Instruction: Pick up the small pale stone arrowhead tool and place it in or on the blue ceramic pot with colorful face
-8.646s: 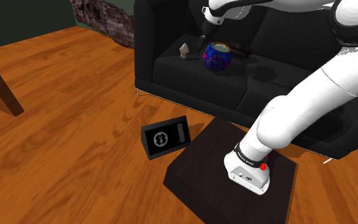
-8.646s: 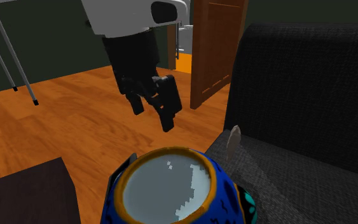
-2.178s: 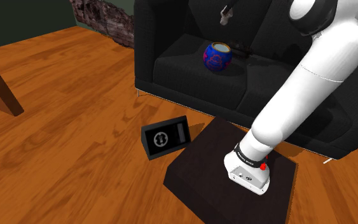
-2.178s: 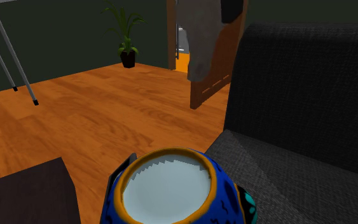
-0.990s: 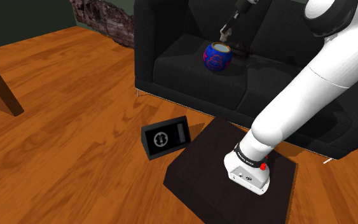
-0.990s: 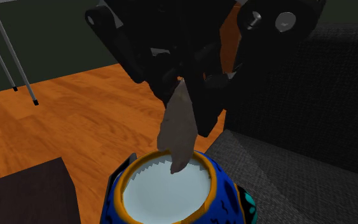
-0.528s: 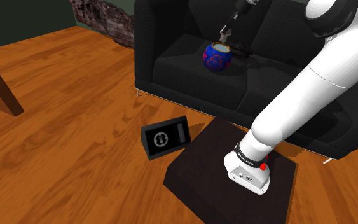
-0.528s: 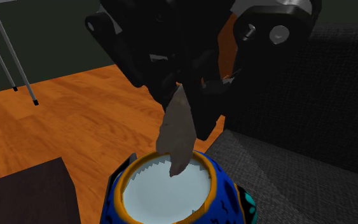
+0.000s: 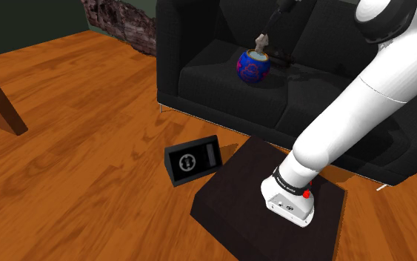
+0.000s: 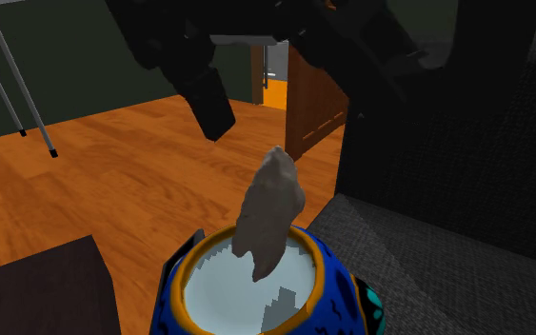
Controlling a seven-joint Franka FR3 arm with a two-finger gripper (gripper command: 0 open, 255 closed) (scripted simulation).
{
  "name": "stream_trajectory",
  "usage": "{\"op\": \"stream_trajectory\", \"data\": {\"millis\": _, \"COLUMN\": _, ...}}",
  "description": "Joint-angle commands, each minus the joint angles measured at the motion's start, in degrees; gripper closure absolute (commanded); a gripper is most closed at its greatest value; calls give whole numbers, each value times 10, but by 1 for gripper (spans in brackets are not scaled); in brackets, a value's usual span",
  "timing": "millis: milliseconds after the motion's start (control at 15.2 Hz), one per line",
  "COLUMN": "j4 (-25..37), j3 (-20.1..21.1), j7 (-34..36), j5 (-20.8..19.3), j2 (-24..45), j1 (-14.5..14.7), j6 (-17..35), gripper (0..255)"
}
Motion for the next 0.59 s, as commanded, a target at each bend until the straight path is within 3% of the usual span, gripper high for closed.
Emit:
{"op": "stream_trajectory", "data": {"millis": 0, "j4": 26, "j3": -4, "j7": 2, "j5": -3, "j2": -4, "j1": -3, "j6": -31, "gripper": 0}}
{"op": "stream_trajectory", "data": {"millis": 528, "j4": 41, "j3": -6, "j7": 2, "j5": -3, "j2": -3, "j1": -4, "j6": -46, "gripper": 0}}
